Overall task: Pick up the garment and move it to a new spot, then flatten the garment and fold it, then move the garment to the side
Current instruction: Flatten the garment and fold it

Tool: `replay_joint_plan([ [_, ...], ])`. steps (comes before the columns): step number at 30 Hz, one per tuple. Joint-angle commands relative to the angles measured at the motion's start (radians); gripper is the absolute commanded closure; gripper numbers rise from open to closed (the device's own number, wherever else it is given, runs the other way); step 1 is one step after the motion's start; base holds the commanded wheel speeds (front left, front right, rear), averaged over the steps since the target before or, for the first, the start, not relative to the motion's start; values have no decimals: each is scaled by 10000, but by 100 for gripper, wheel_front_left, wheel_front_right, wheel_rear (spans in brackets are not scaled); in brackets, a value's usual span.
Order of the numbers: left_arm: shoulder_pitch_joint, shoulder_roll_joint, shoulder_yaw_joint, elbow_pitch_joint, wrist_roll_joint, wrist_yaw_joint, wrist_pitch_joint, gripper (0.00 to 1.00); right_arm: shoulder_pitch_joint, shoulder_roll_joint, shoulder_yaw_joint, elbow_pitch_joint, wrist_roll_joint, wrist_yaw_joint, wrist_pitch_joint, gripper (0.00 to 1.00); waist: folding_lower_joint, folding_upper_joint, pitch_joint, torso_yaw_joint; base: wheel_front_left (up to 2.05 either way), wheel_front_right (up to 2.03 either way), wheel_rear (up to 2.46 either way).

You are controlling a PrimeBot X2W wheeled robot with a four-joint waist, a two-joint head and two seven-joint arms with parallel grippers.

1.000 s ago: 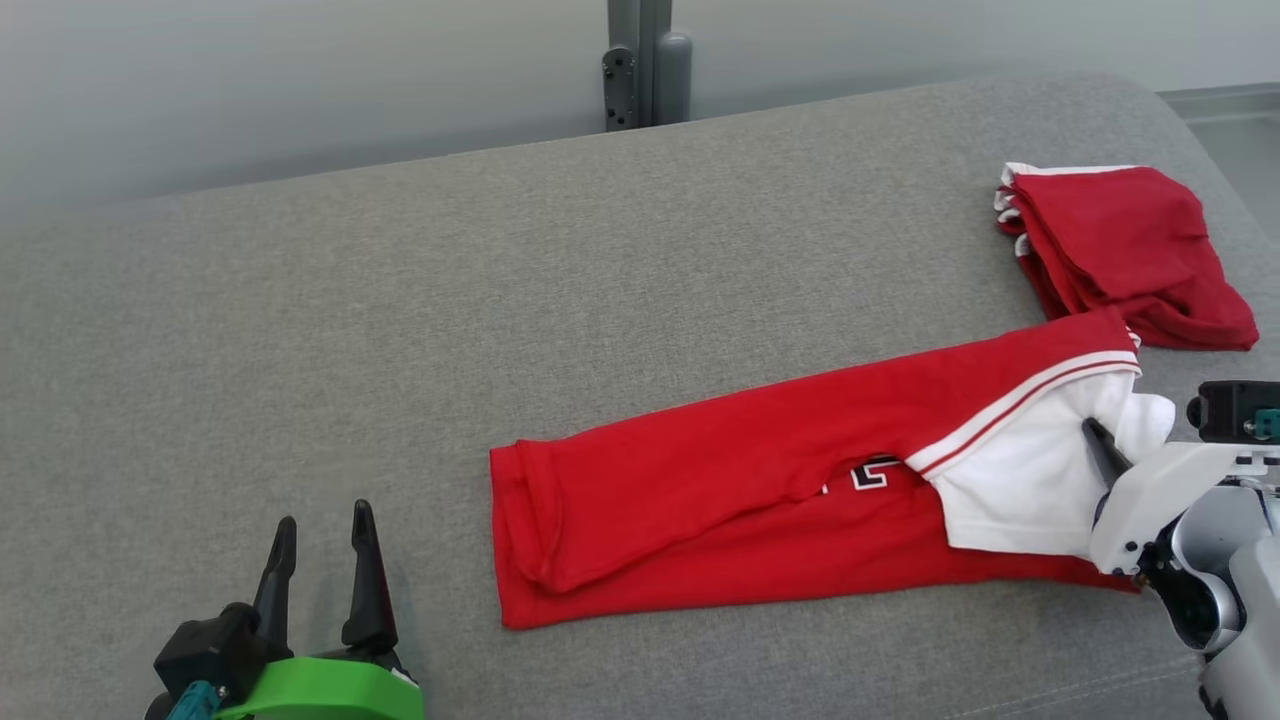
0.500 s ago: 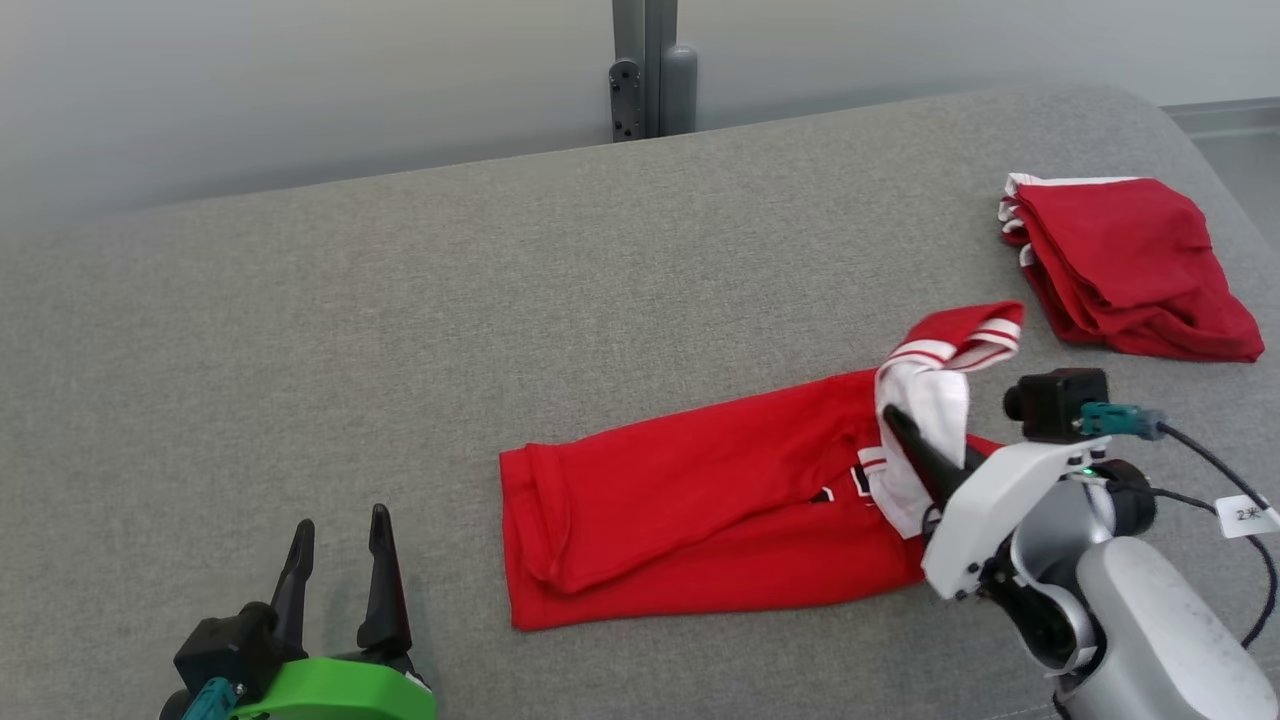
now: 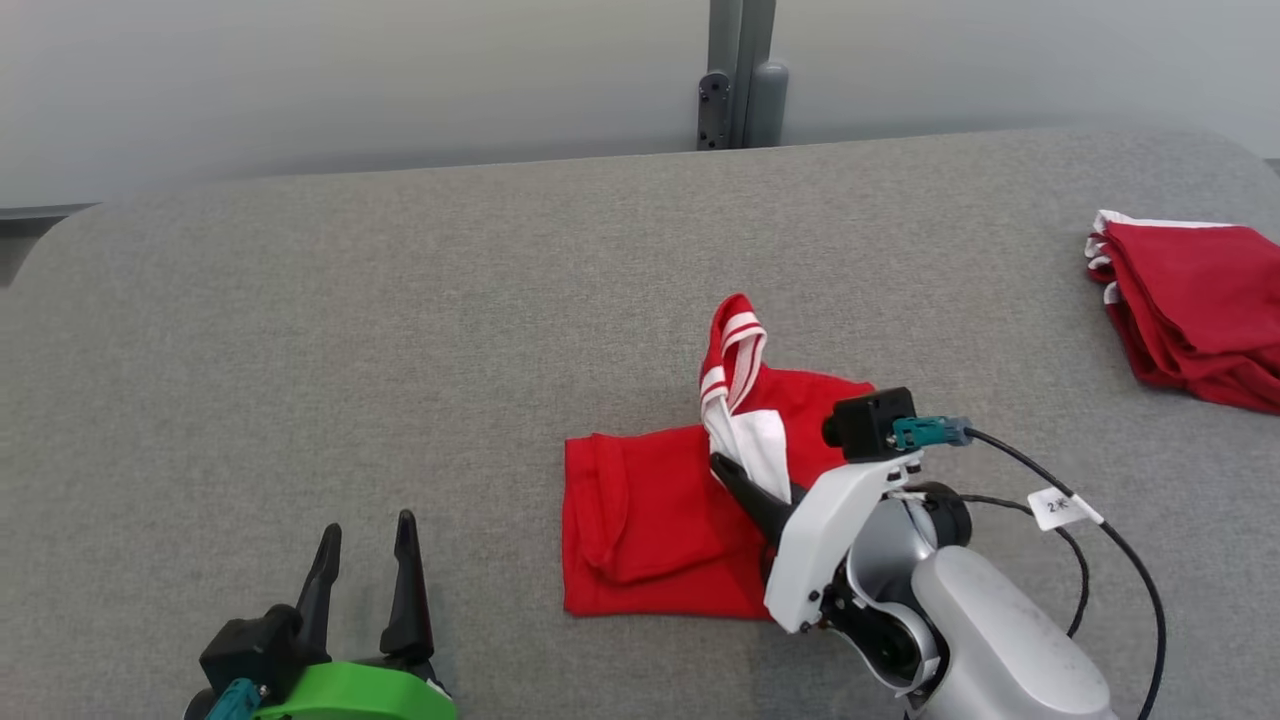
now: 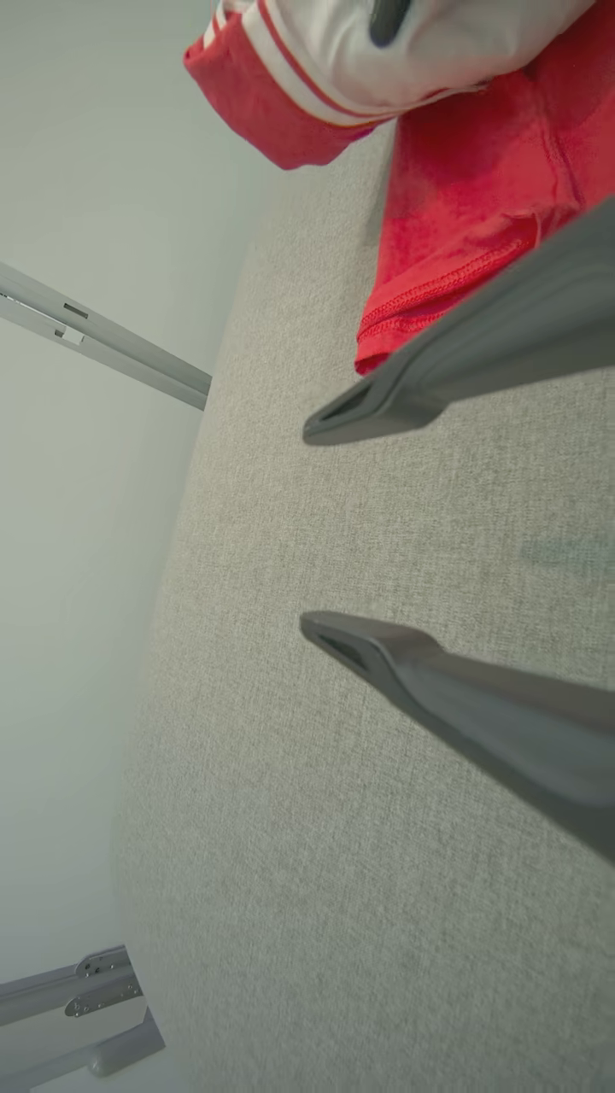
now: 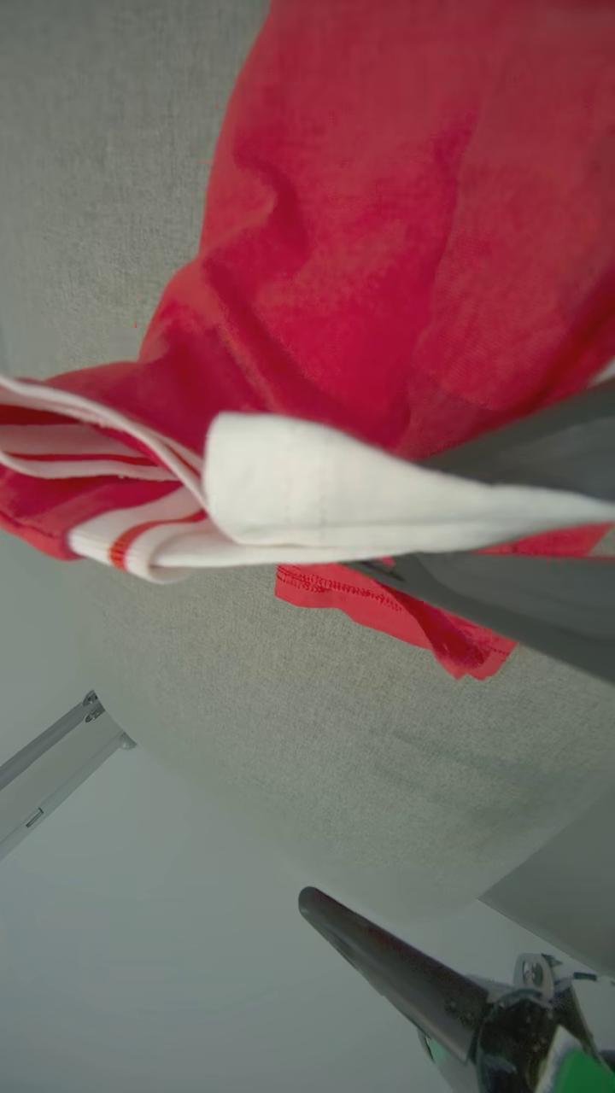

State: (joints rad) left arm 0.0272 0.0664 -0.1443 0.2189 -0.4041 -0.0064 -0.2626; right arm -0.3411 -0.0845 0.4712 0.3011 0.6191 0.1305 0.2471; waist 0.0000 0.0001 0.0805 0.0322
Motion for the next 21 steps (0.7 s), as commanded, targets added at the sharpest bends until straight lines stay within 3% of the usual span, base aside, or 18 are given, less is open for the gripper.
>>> replay_joint_plan([
  [1,-128,-25,-44,38,-43,-20,-26,0,-179,106,131,287,213,1,-38,100,0,-1,56,287,0,0,0],
  [10,-369,-85,-329,217,-21,-62,-26,0,-1017,324,770,2444,779,1,-638,100,0,-1,186,907,0,0,0],
  [12,-420,-96,-359,231,-17,-71,-26,0,-1196,339,1029,2667,1189,1,-859,47,0,-1,203,964,0,0,0],
  [13,-434,-100,-366,243,-16,-71,-26,0,-1274,338,1156,2731,1454,1,-986,0,0,-1,207,979,0,0,0],
  [21,-429,-120,-411,266,74,-47,-26,0,-1858,325,2115,2754,2578,1,-1900,0,0,-1,173,718,0,0,0],
])
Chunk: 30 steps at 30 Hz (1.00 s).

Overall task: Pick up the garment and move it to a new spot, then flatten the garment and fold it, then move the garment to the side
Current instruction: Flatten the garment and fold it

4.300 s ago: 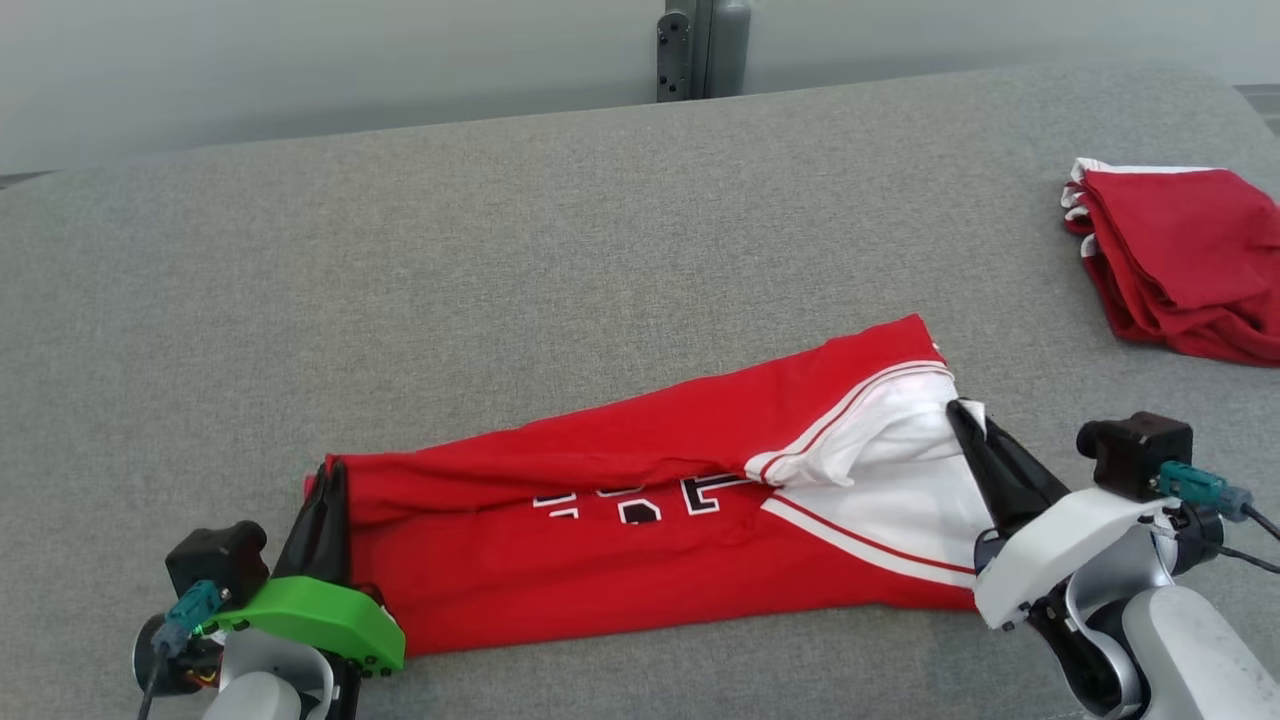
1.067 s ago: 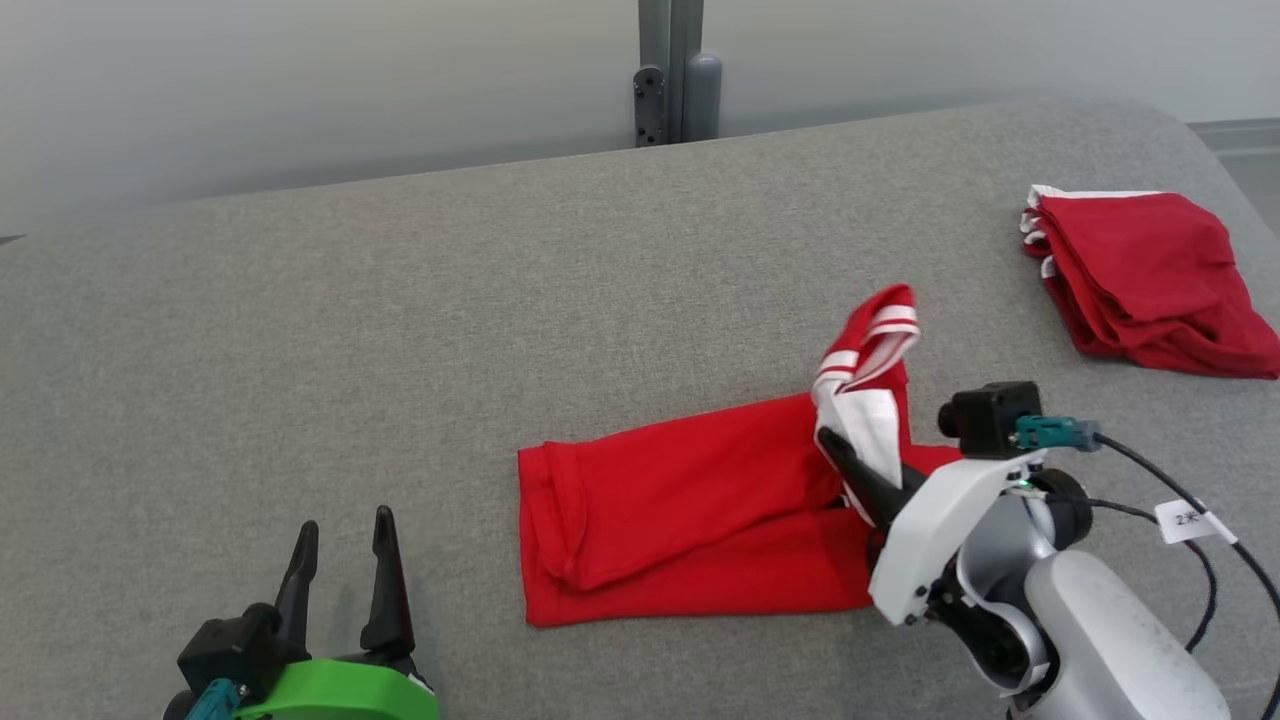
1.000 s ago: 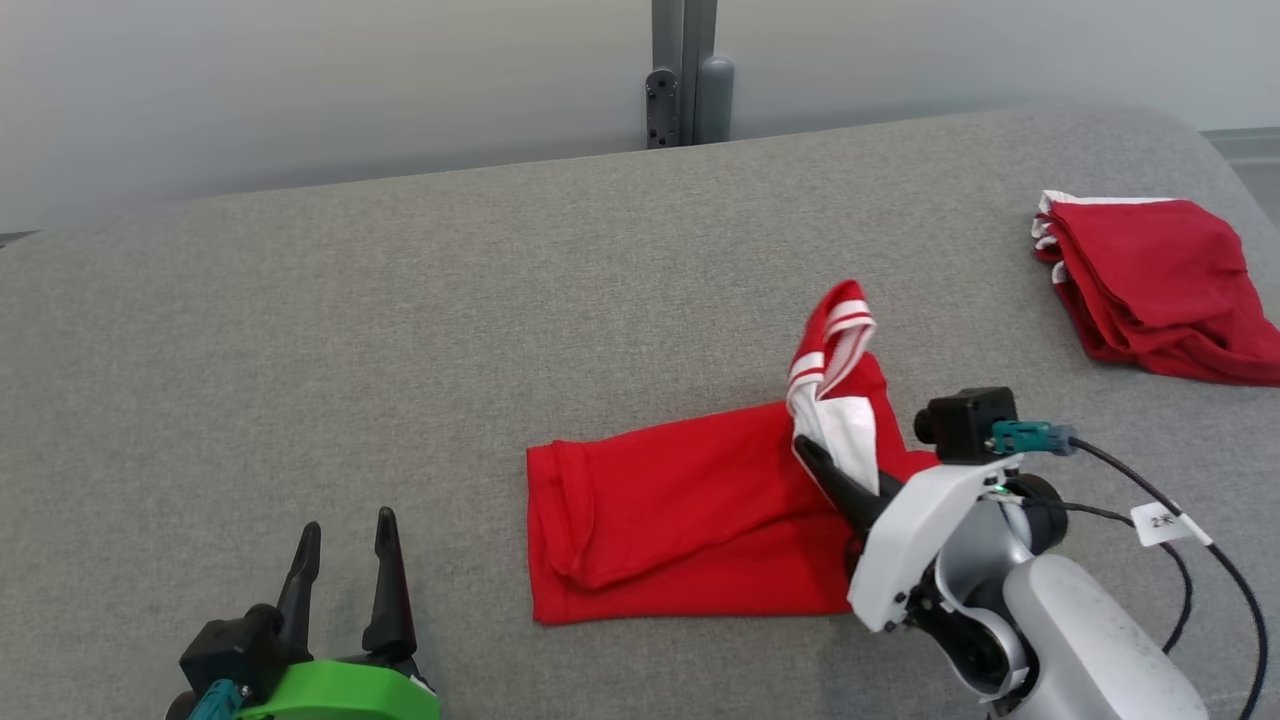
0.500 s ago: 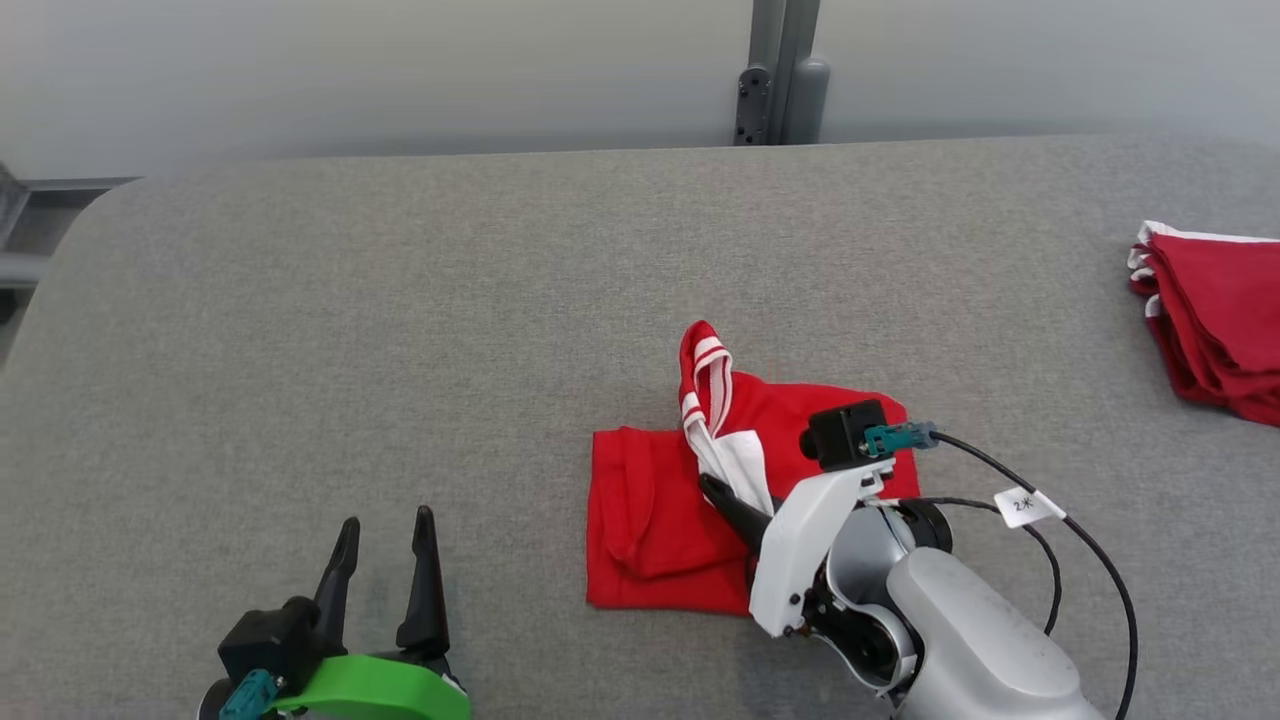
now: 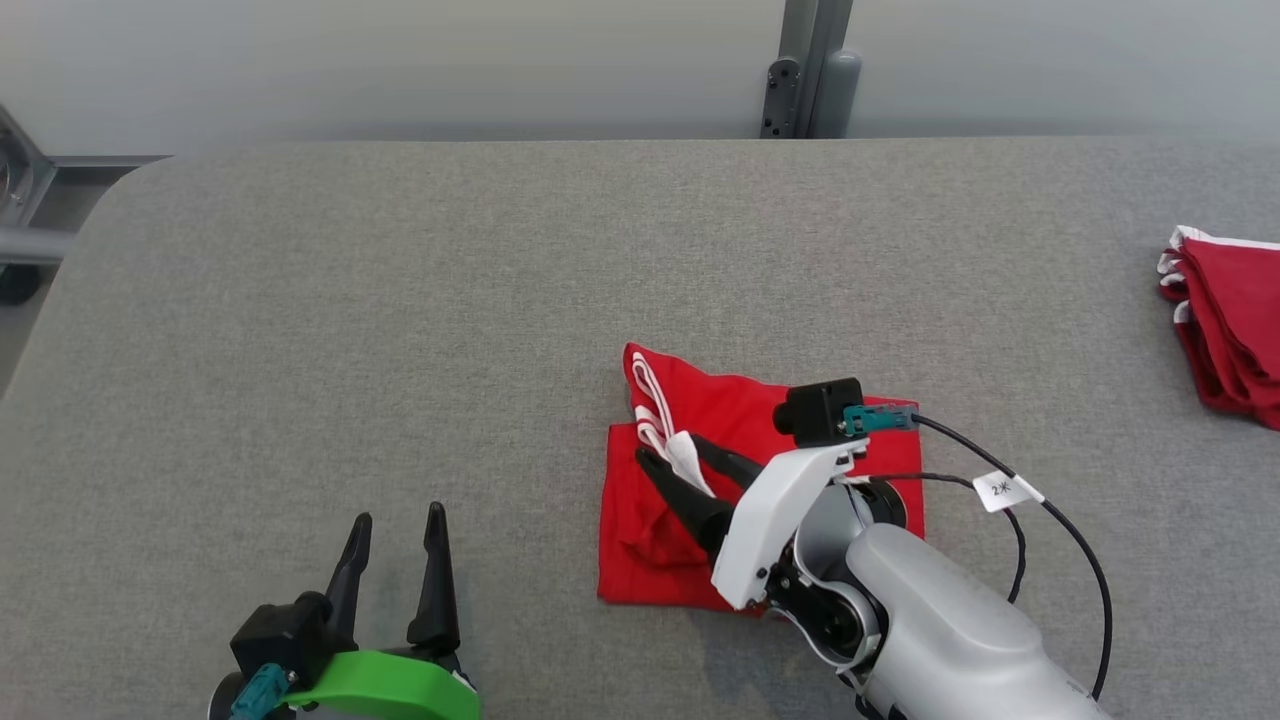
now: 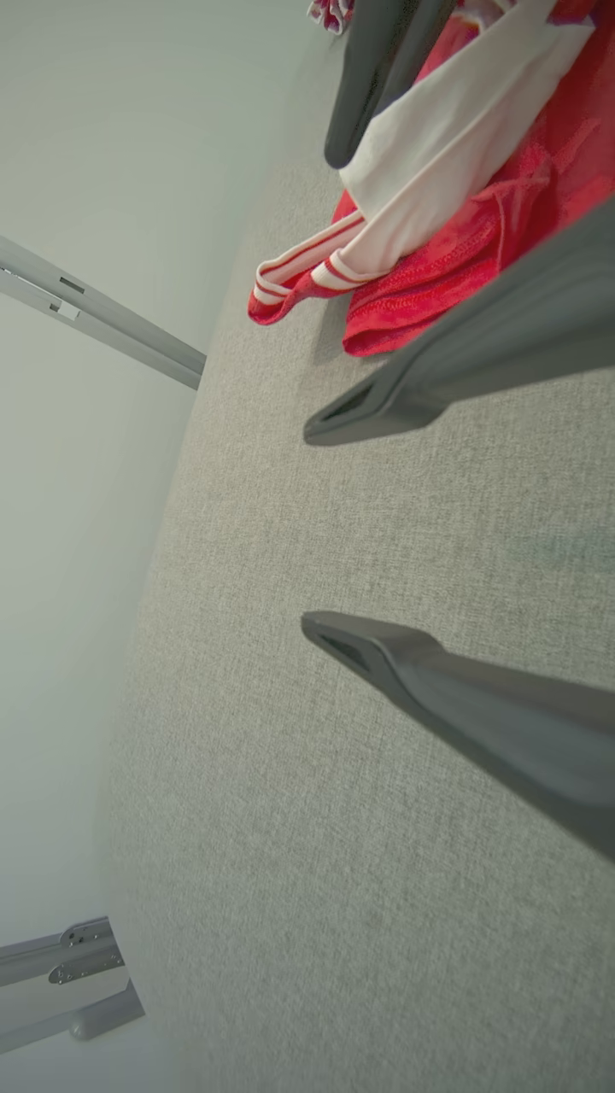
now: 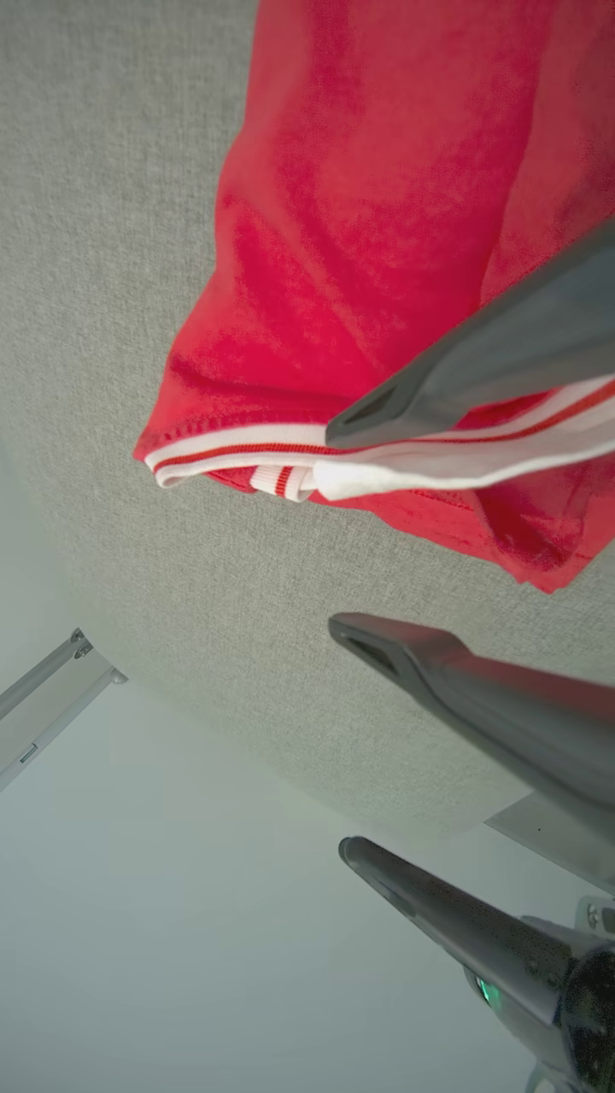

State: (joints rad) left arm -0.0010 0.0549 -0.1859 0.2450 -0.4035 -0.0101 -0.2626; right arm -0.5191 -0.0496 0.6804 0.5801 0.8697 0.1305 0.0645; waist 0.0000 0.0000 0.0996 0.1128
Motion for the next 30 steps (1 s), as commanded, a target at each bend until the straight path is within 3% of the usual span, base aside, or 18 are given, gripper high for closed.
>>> replay_joint_plan([
  [1,-134,-5,3,5,79,-11,-26,0,-137,-23,87,-125,166,1,-201,0,0,0,-26,-156,0,0,0],
  [6,-121,-7,-88,6,110,-58,-26,0,-227,-28,-56,-578,352,1,-972,0,0,0,-60,-449,0,0,0],
  [13,-116,-11,-218,-69,189,-74,-26,0,146,-420,-1150,-800,-924,1,-2266,0,0,0,-97,-758,0,0,0],
  [21,-48,36,-220,-162,264,-59,-26,0,1128,-836,-2670,-1313,-2239,1,-2750,0,0,0,-199,-916,0,0,0],
  [30,-112,112,-239,-225,331,-52,-26,0,2681,-656,-4235,-2275,-4008,1,-3099,0,0,0,-348,-1108,0,0,0],
])
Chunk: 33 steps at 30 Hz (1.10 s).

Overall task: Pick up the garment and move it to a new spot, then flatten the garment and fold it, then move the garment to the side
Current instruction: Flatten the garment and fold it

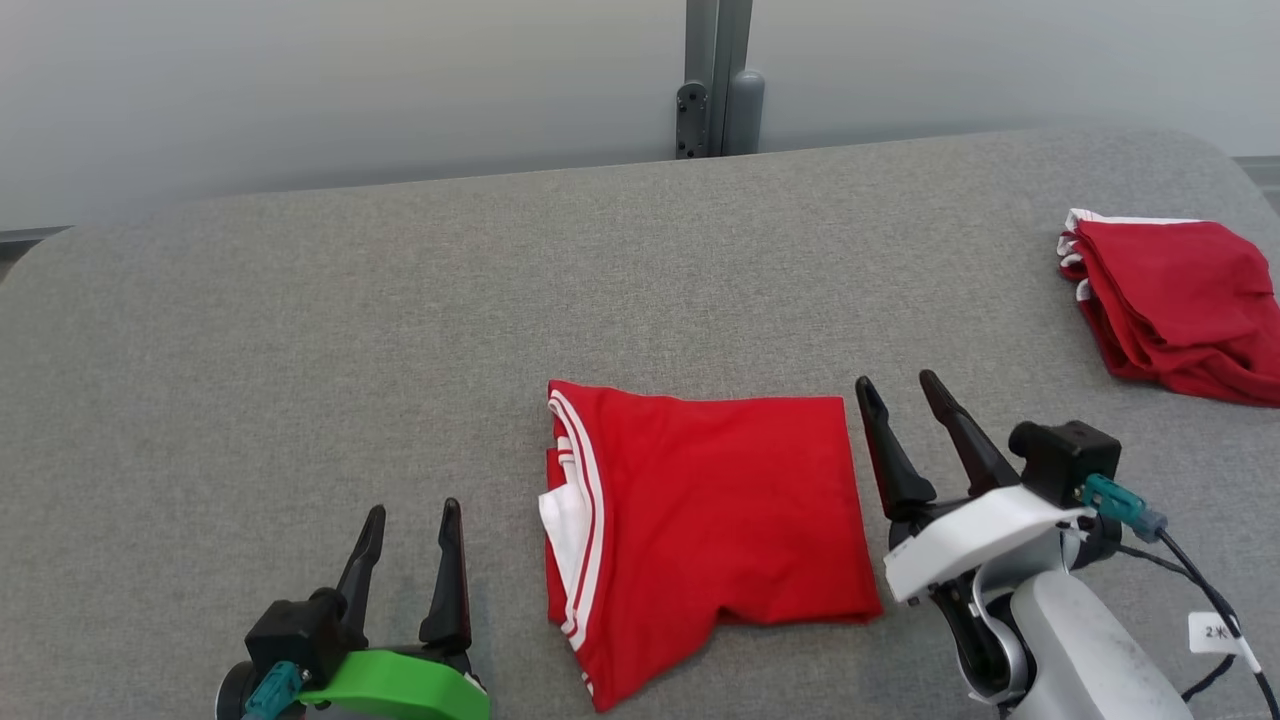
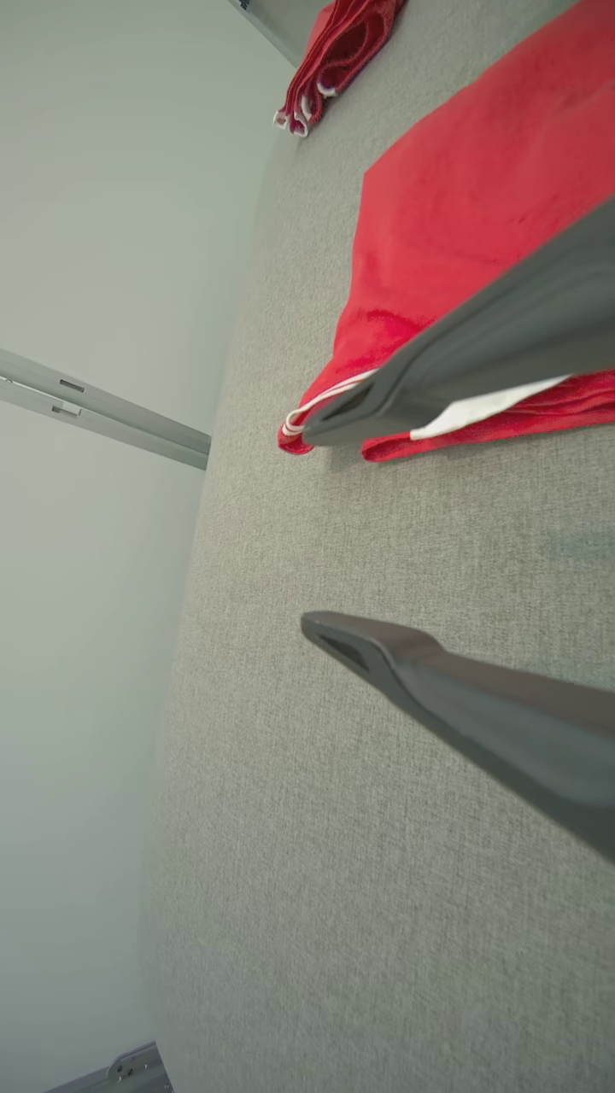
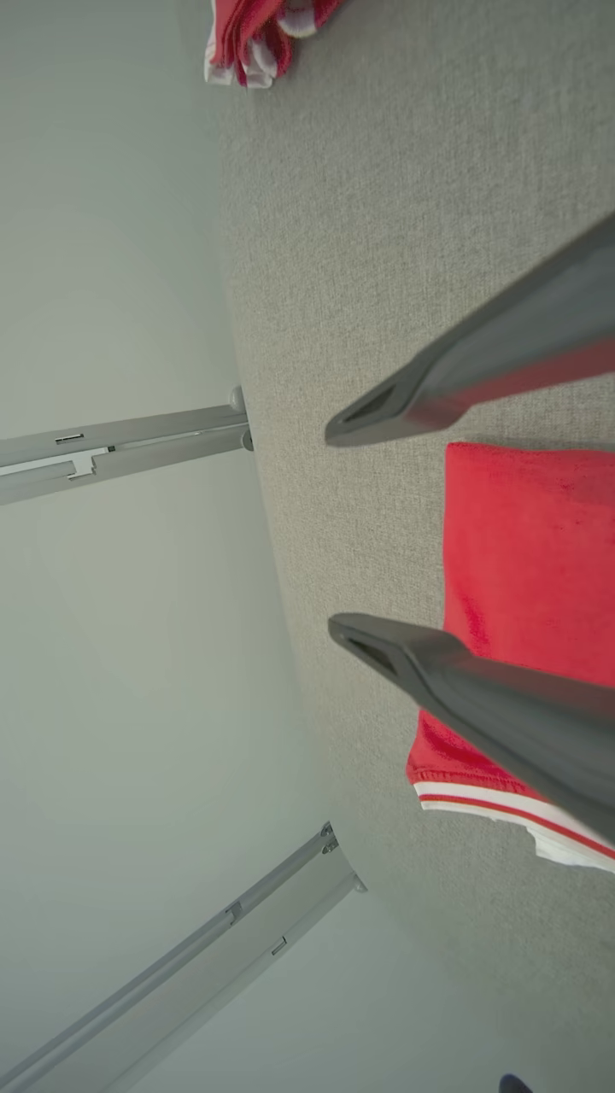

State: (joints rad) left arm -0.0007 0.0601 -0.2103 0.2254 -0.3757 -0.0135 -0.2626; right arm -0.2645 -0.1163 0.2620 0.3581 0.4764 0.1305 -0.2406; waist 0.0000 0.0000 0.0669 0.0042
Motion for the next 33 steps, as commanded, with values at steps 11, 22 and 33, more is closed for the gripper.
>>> replay_joint_plan([
  [11,-94,16,2,-88,-72,-13,-26,0,1108,442,-253,-526,-941,1,1,0,0,0,5,37,0,0,0],
  [22,-350,-23,-112,-192,-84,-21,-15,0,-180,586,1614,1188,-1128,1,-128,100,0,0,540,1393,0,0,0],
  [33,-547,-77,-316,-193,-233,-17,-15,0,-2760,615,2812,4632,-903,0,-22,100,0,0,1076,3019,0,0,0],
])
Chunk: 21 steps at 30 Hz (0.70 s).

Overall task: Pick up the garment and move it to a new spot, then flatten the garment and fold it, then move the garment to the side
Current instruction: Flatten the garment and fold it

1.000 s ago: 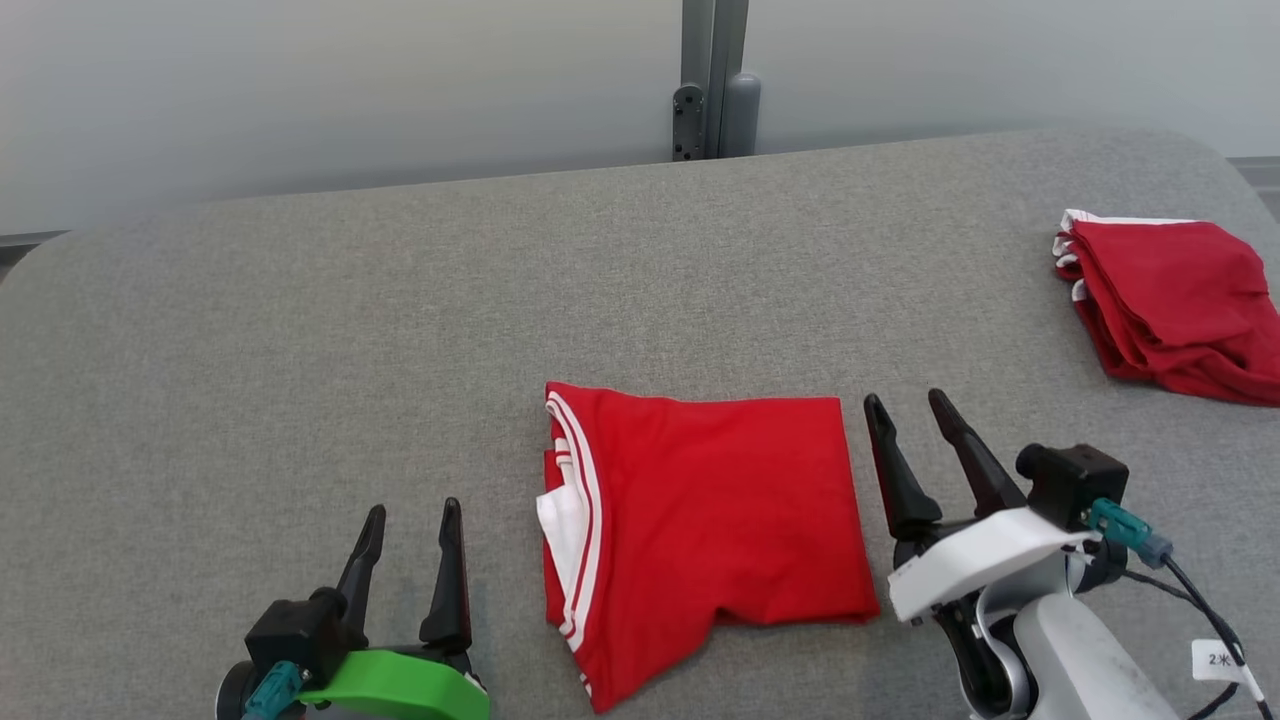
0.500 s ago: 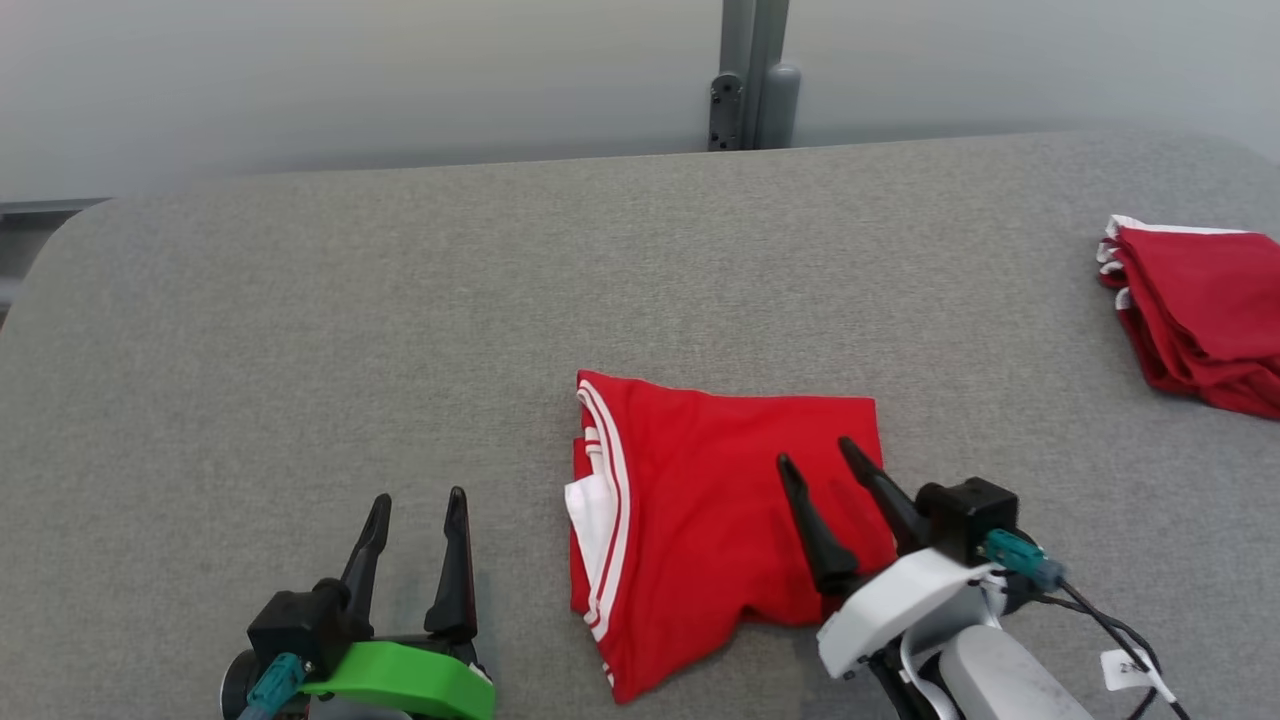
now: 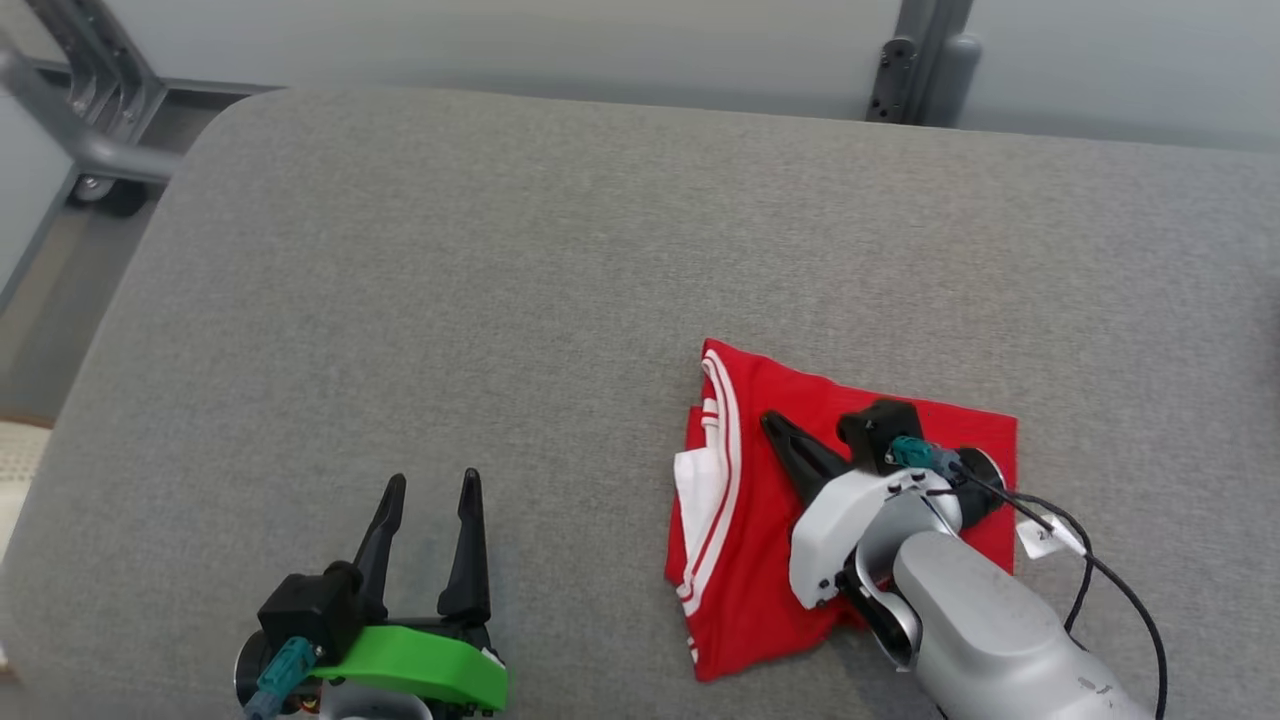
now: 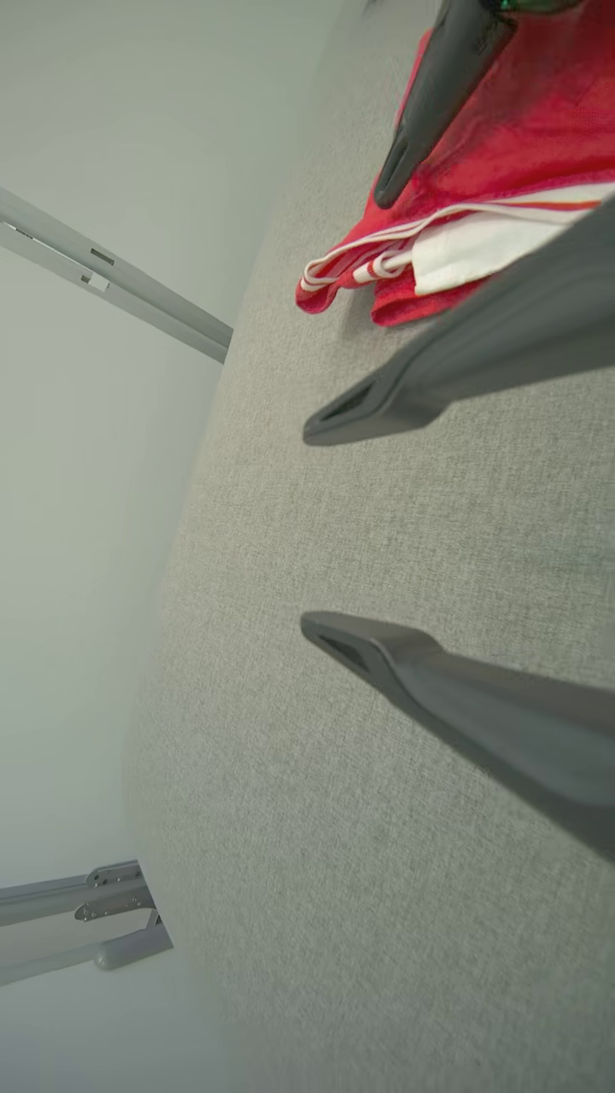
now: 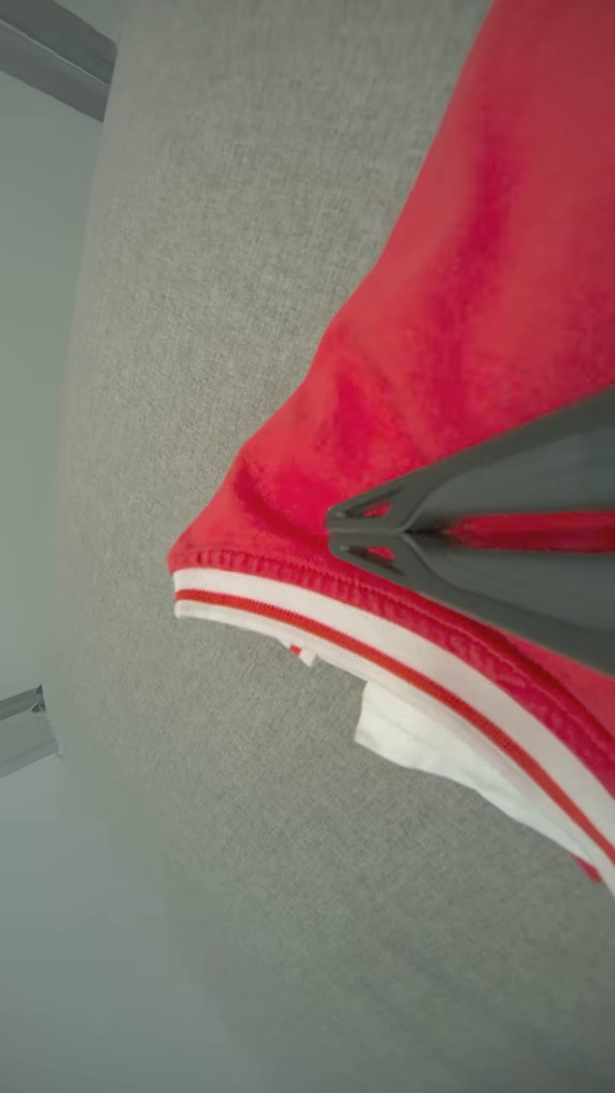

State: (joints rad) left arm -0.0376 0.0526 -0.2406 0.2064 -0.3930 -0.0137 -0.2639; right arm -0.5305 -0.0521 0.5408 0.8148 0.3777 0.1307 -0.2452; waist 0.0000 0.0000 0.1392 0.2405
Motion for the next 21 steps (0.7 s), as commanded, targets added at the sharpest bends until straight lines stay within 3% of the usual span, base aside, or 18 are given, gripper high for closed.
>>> replay_joint_plan([
  [1,-190,-5,-30,-10,-85,-6,-1,0,-308,-26,139,409,183,-2,122,100,0,0,392,799,0,0,0],
  [12,-225,-18,-310,-97,-348,136,-1,0,-1844,-44,1156,2560,973,-2,723,100,0,0,665,1504,0,0,0],
  [21,-126,-17,-266,-61,-327,176,-1,0,-2420,-95,1205,2784,1674,-8,56,100,0,0,559,1030,0,0,0],
])
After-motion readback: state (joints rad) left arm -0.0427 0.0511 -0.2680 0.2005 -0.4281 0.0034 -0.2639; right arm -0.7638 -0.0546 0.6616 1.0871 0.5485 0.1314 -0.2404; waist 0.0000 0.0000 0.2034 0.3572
